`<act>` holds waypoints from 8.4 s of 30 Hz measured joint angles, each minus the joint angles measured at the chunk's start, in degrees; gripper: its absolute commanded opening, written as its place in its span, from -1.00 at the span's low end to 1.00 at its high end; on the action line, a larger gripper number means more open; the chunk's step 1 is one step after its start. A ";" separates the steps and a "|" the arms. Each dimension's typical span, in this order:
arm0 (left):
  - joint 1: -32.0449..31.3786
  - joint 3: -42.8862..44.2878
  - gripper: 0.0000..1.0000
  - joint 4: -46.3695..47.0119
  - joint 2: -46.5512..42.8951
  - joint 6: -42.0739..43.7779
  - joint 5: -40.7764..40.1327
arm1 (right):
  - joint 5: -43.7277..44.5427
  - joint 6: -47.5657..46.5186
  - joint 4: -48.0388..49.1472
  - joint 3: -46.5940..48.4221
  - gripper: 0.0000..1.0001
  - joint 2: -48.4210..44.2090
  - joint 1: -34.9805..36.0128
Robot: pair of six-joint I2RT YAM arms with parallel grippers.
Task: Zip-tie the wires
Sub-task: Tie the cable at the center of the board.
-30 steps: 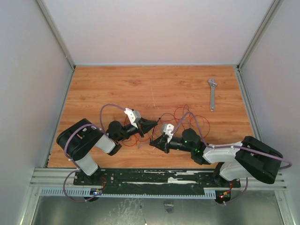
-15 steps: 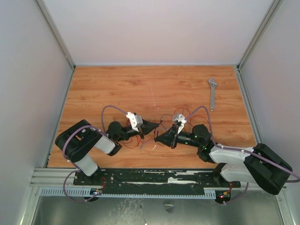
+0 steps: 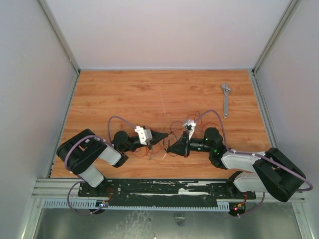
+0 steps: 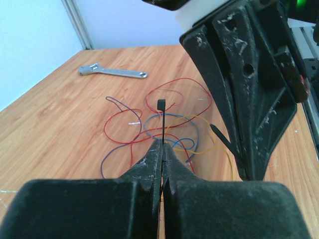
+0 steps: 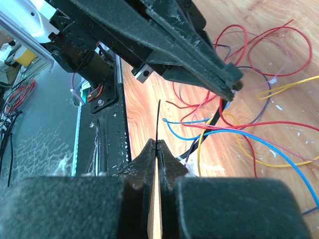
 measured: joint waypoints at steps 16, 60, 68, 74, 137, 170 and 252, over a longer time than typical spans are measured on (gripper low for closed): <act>-0.17 -0.20 -1.00 0.00 -0.37 12.35 0.39 | -6.69 -3.82 -6.88 3.10 -1.00 -0.90 -6.16; 5.49 2.43 -1.00 -0.02 -1.51 30.69 15.17 | -23.21 -12.55 -10.58 10.12 -1.00 3.41 -11.58; 5.49 2.40 -1.00 -0.02 -1.90 30.97 15.63 | -24.61 -13.66 -11.06 10.38 -1.00 5.01 -11.58; 5.05 2.40 -1.00 0.00 -1.90 30.97 15.63 | -24.81 -14.45 -10.95 10.38 -1.00 5.03 -11.58; 3.26 2.40 -1.00 0.00 -1.90 31.80 15.47 | -34.91 -10.38 -3.76 12.07 -1.00 8.59 -14.75; 2.43 2.49 -1.00 0.00 -1.90 31.80 14.91 | -34.82 -8.55 -2.14 12.07 -1.00 9.84 -14.36; -0.26 1.40 -1.00 0.00 -3.23 38.64 11.52 | -29.42 19.21 8.76 10.93 -1.00 8.09 -15.45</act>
